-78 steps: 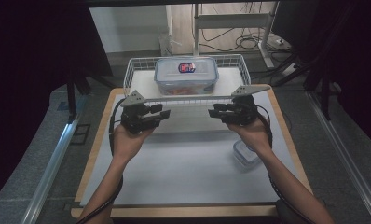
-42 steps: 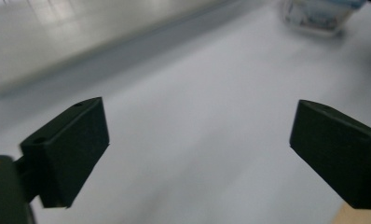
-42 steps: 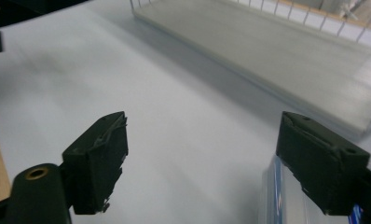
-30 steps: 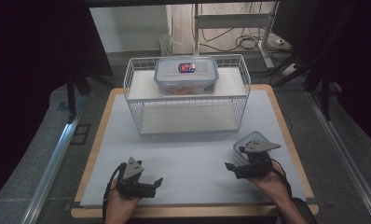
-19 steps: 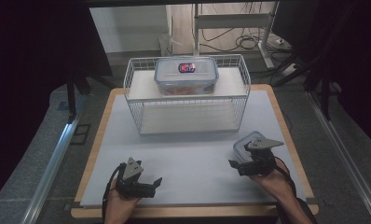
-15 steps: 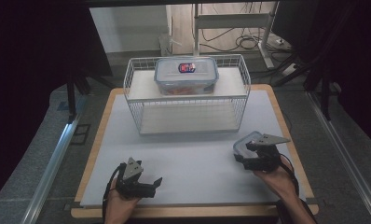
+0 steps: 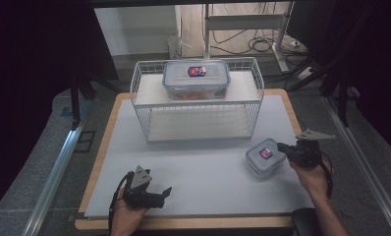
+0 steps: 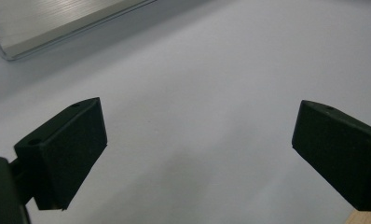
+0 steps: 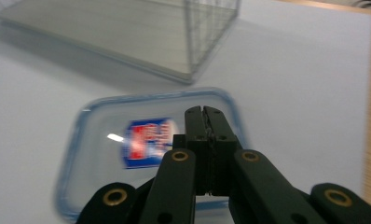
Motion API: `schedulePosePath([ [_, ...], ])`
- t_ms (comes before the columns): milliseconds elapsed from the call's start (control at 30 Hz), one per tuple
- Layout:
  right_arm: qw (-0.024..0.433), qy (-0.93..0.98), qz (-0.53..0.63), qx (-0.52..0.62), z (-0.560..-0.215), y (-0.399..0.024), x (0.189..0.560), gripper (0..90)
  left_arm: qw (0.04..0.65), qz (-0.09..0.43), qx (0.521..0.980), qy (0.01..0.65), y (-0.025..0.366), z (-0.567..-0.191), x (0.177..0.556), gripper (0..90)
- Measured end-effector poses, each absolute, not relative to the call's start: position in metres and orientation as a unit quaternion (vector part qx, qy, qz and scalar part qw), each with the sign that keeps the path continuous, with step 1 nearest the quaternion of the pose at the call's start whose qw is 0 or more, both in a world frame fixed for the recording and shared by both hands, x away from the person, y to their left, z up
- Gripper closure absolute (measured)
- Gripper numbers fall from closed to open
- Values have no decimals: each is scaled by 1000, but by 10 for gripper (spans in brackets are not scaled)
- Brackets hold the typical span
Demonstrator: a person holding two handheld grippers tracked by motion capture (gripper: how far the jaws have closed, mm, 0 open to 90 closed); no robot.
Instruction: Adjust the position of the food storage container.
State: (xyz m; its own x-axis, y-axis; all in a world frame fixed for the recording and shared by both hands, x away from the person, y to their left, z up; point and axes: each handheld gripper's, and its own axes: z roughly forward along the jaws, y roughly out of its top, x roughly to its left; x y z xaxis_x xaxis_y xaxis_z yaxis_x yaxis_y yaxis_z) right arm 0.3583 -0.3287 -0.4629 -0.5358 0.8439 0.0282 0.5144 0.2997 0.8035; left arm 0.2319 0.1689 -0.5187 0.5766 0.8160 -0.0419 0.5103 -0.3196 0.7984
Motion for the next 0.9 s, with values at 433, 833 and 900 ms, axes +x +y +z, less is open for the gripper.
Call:
schedulePosePath([
  [433,203,775,348,487,-488,-355,376,899,406,191,789,419,168,-519,232,45],
  [833,171,782,363,477,-488,-344,367,900,406,193,788,420,169,-519,232,47],
  [900,165,789,362,468,-489,-338,364,900,405,193,789,420,169,-519,232,47],
])
